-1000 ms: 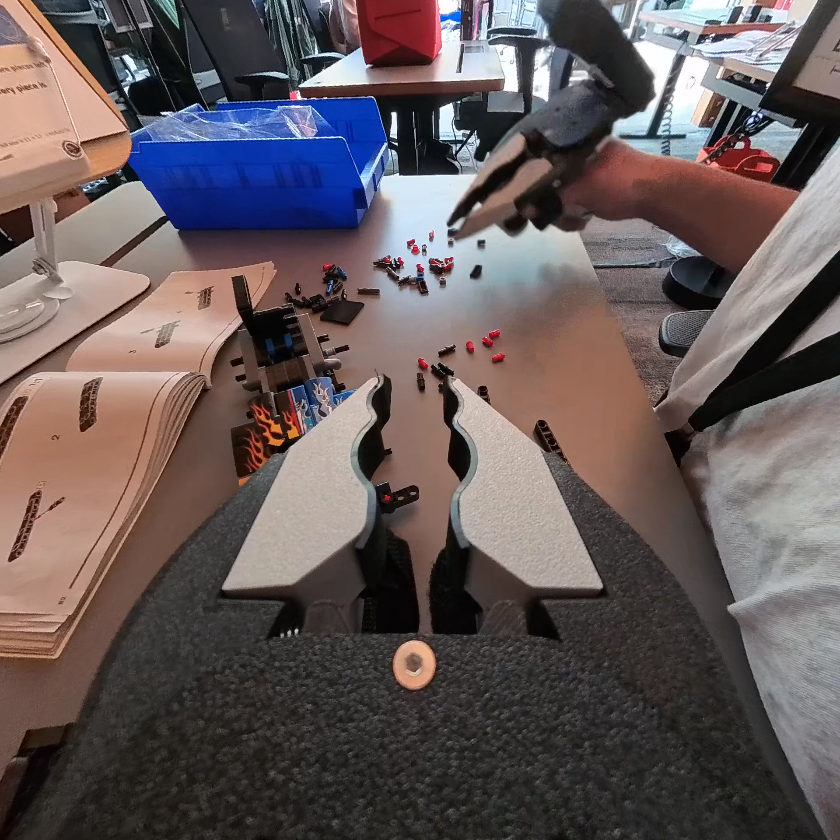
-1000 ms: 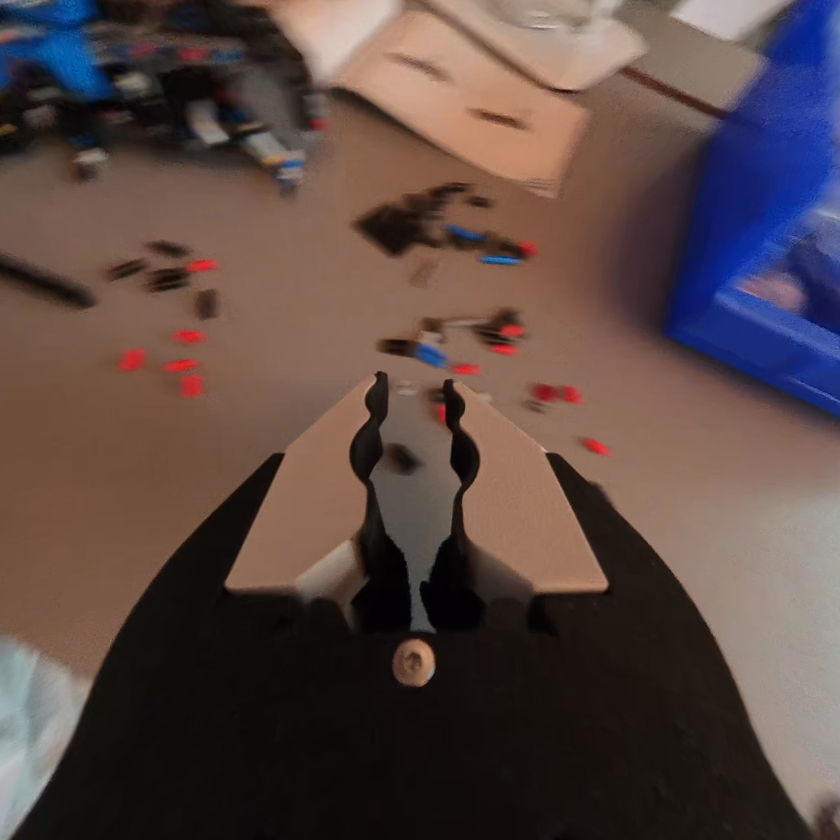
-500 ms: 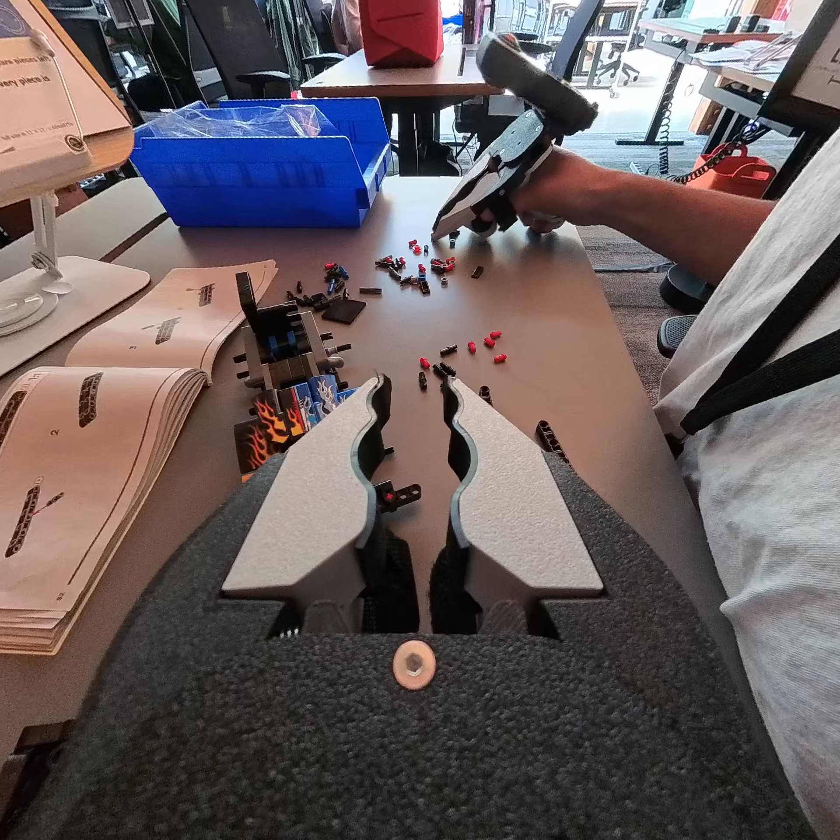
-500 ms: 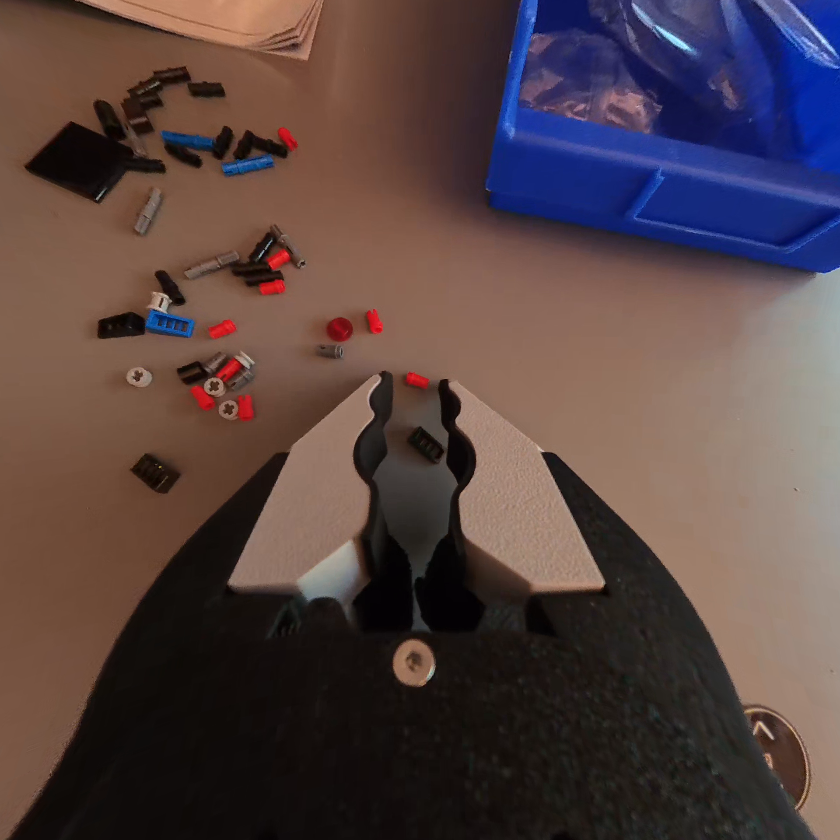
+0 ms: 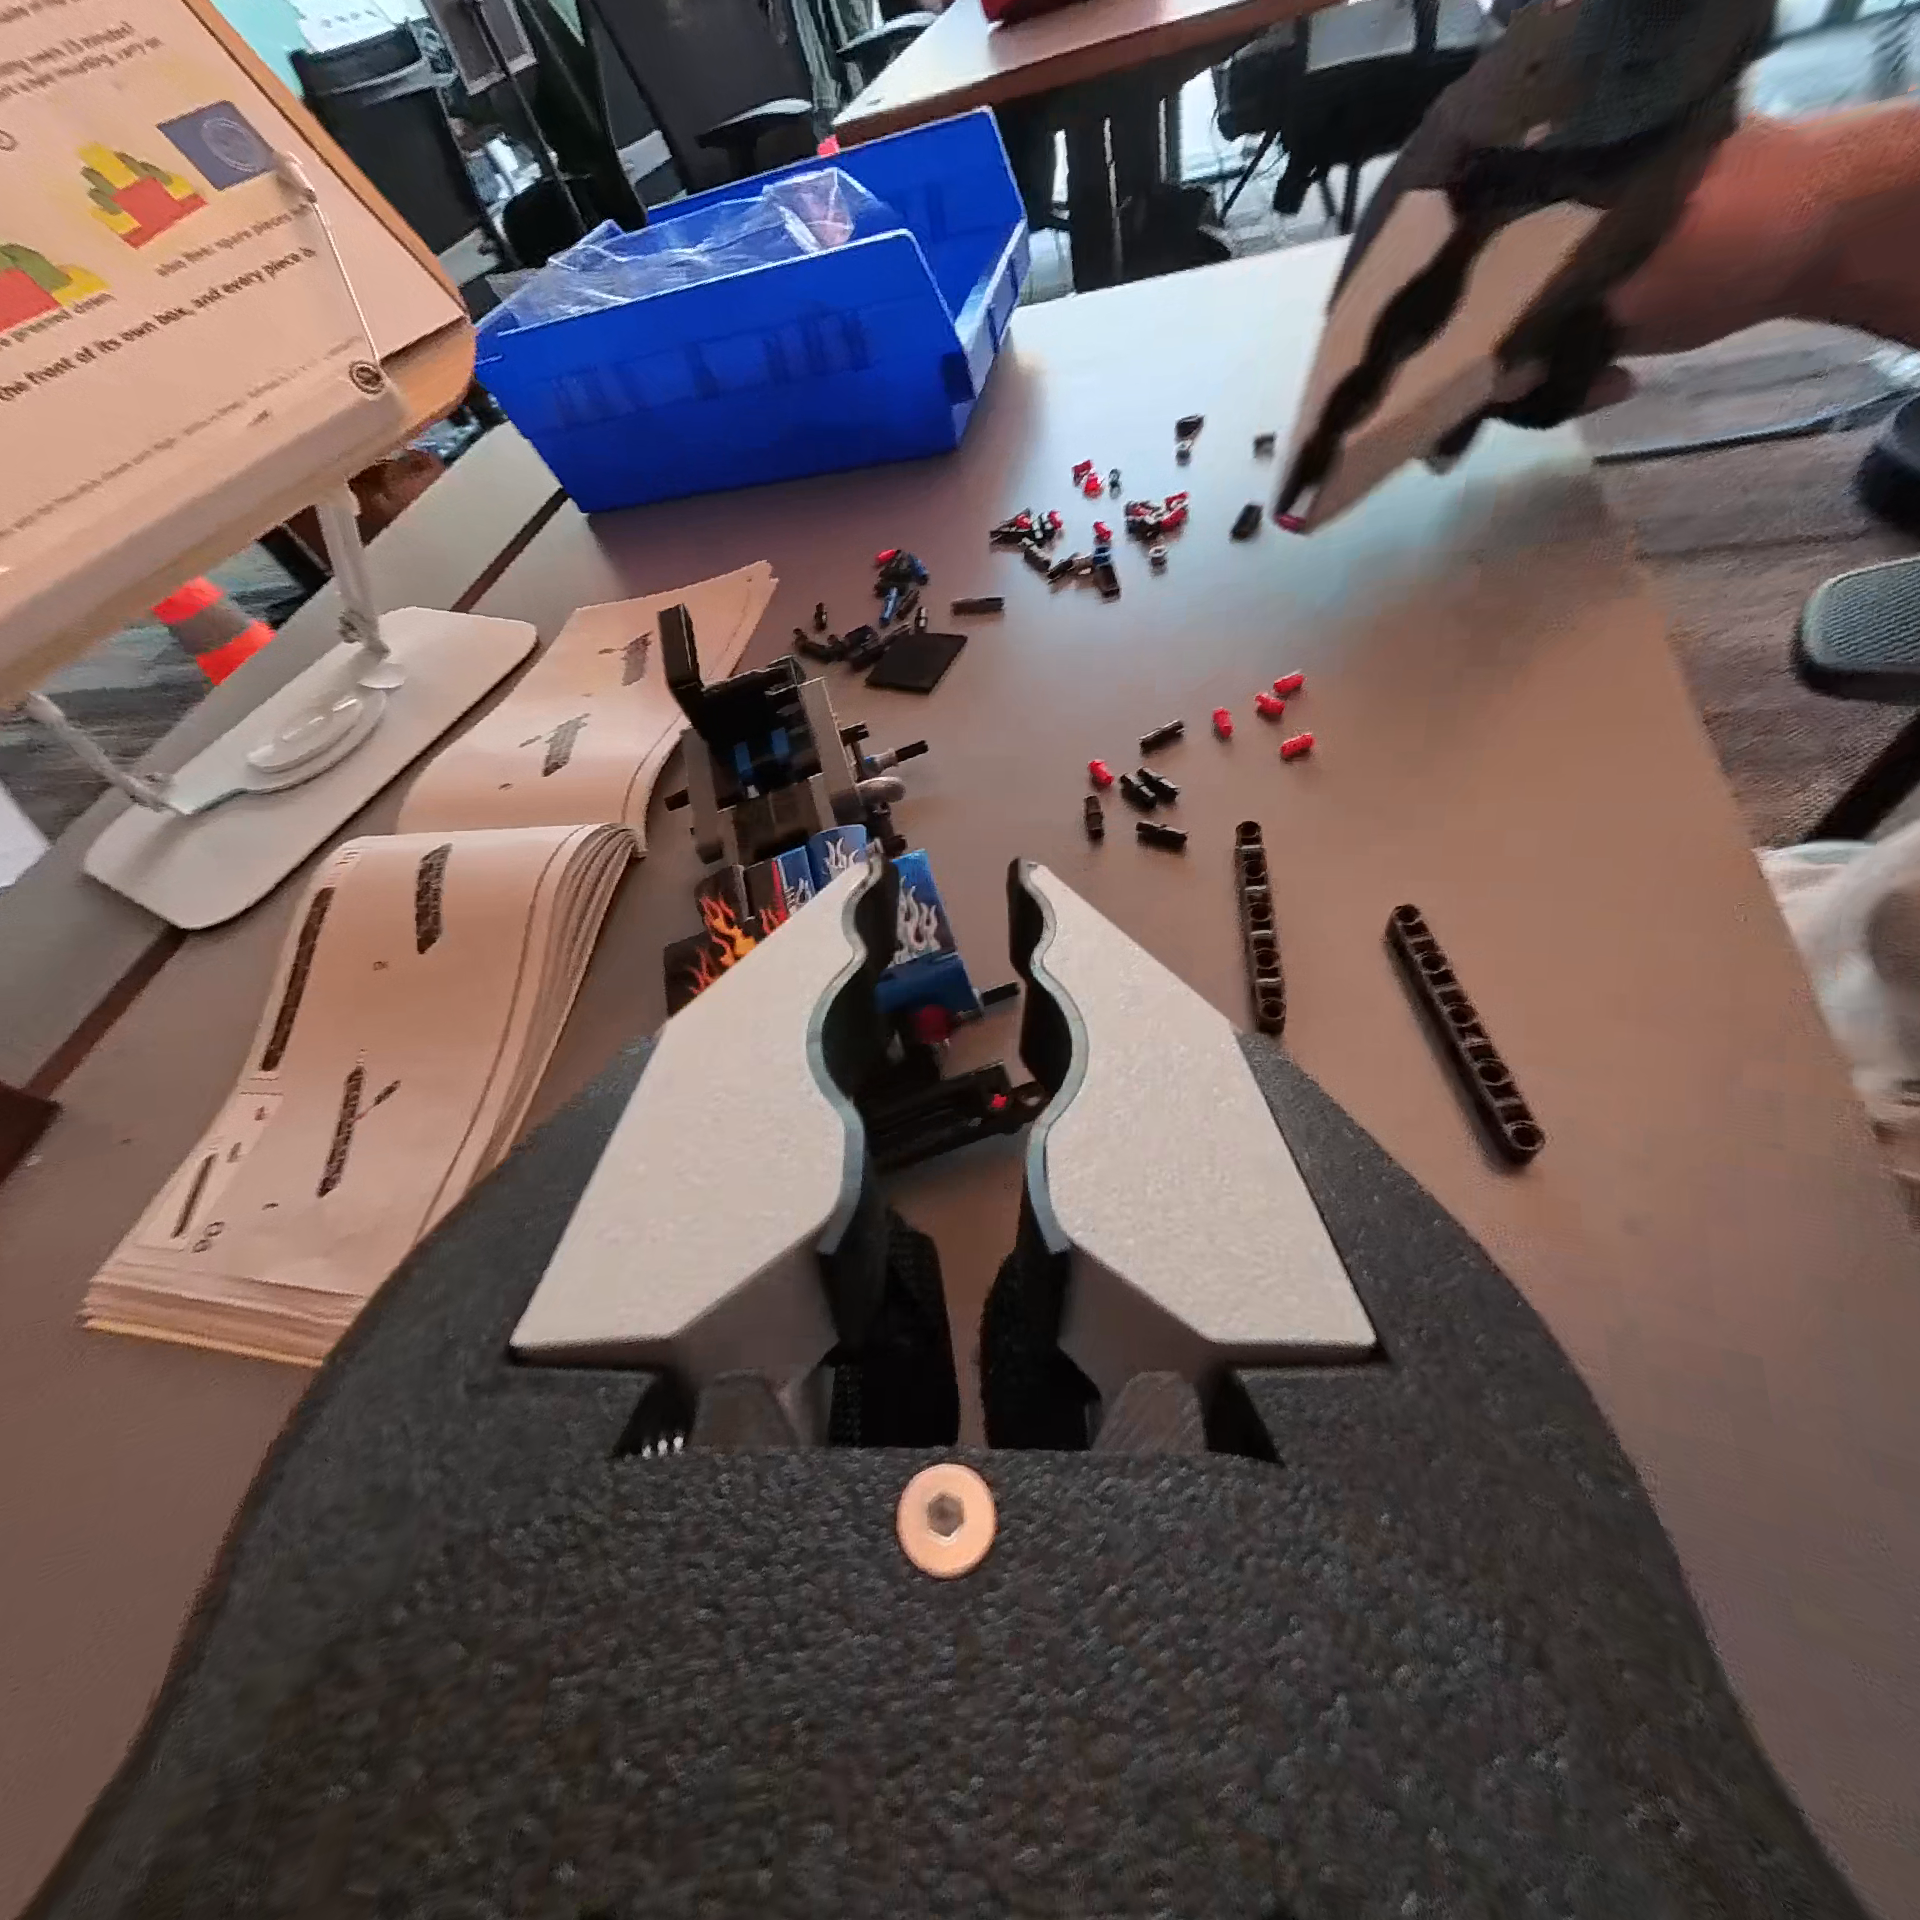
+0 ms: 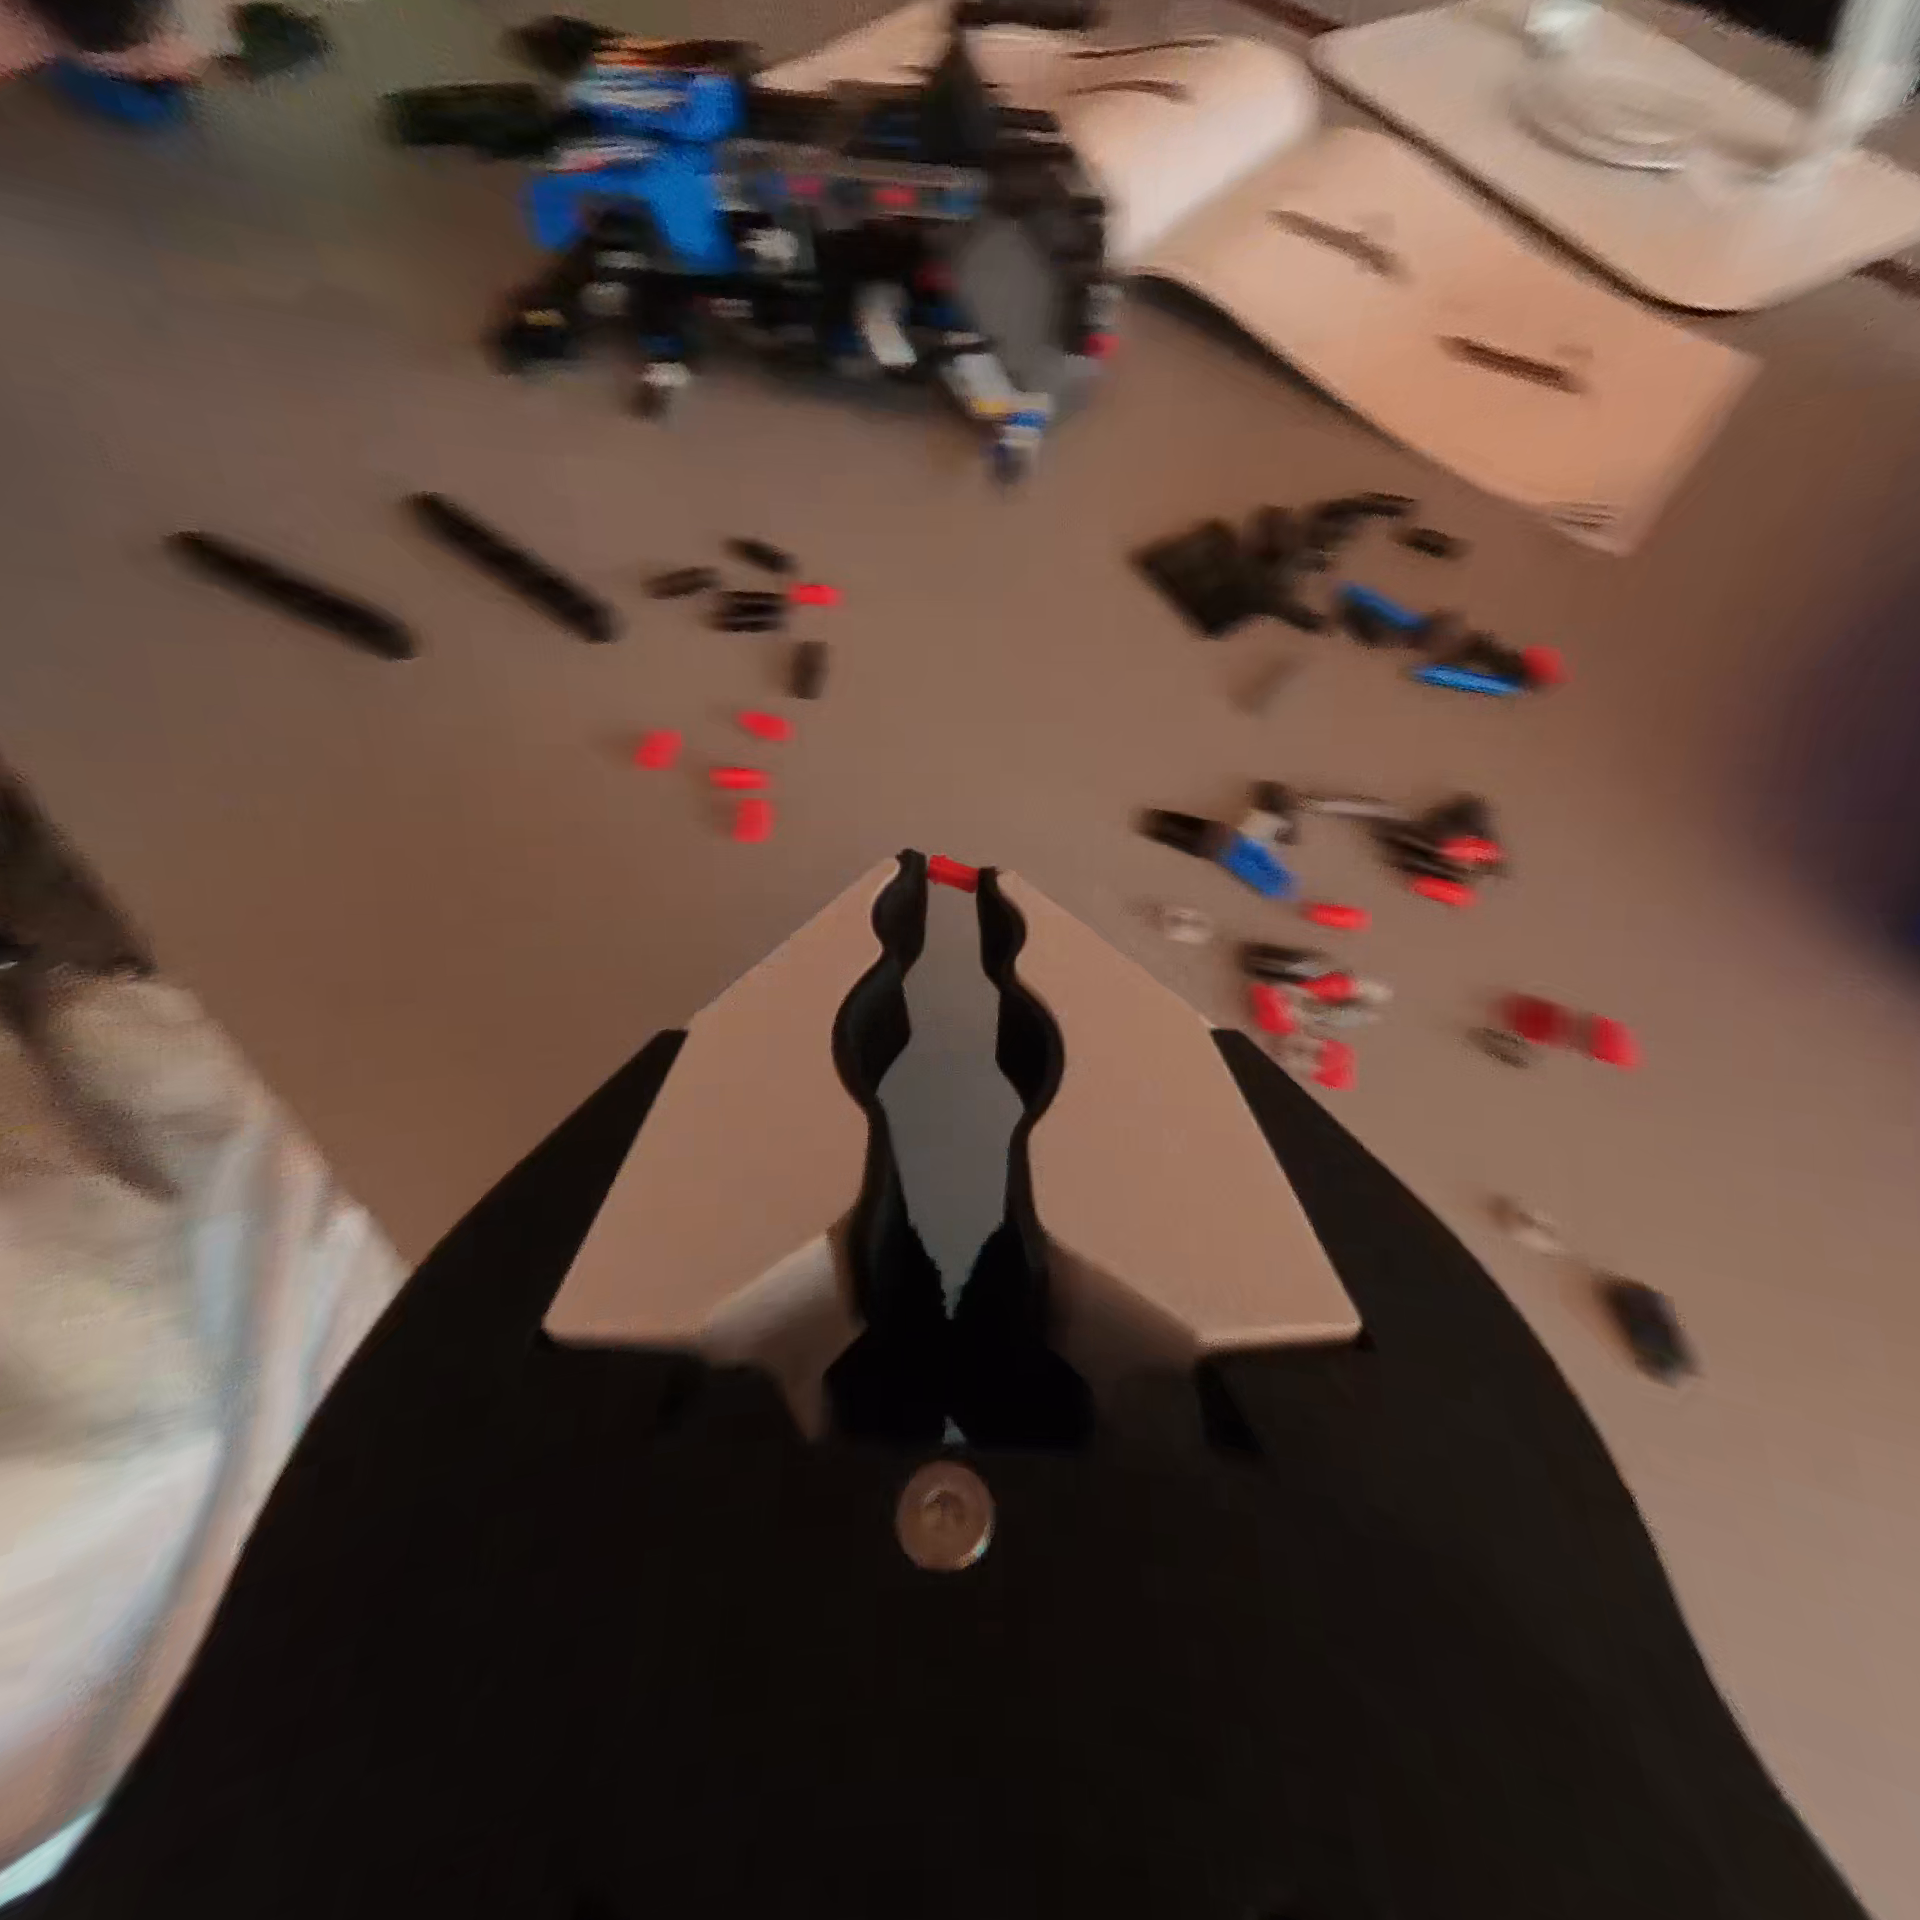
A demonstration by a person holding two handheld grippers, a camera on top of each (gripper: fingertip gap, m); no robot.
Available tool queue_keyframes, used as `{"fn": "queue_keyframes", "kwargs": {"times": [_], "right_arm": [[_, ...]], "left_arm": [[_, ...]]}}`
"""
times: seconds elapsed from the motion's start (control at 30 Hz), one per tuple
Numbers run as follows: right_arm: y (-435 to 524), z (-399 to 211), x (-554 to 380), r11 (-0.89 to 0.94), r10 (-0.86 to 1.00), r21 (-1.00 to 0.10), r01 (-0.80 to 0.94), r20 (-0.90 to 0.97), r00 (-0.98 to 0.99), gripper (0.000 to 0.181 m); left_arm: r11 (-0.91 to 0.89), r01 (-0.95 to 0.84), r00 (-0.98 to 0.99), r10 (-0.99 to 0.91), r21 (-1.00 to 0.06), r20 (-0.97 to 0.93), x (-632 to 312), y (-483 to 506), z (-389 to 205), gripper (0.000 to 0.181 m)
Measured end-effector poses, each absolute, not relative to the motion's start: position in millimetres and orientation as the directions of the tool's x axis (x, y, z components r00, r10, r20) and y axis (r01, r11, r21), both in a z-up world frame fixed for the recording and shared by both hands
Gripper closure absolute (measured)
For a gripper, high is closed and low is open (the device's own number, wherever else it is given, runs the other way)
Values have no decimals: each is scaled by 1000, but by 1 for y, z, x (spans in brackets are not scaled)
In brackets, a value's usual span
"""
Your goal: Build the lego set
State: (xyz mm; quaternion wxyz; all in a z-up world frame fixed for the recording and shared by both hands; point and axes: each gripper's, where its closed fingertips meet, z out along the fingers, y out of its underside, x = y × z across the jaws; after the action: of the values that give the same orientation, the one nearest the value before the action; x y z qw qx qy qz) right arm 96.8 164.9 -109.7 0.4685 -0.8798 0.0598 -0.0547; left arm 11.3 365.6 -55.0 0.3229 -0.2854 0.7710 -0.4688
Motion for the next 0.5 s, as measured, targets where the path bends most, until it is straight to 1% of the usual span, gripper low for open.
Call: {"fn": "queue_keyframes", "kwargs": {"times": [0.07,0.13,0.2,0.3,0.43,0.5], "right_arm": [[177,-120,64,-579,-79,-814,-44,2,997,172],[183,-136,45,-636,-36,-772,-10,16,999,172],[188,-143,38,-664,-28,-748,4,30,999,172],[200,-136,35,-641,-46,-768,15,58,997,172],[208,-144,33,-665,-72,-746,10,77,994,172],[205,-144,33,-663,-80,-749,15,91,993,163]], "left_arm": [[453,-127,-604,-741,-883,-293,14,369,-58,164],[475,-117,-578,-747,-872,-329,16,373,-57,165],[435,-127,-588,-757,-892,-285,15,370,-55,165],[363,-154,-607,-768,-919,-202,15,368,-53,165],[339,-176,-610,-774,-924,-168,15,367,-55,165],[337,-170,-618,-769,-926,-166,14,363,-53,165]]}}
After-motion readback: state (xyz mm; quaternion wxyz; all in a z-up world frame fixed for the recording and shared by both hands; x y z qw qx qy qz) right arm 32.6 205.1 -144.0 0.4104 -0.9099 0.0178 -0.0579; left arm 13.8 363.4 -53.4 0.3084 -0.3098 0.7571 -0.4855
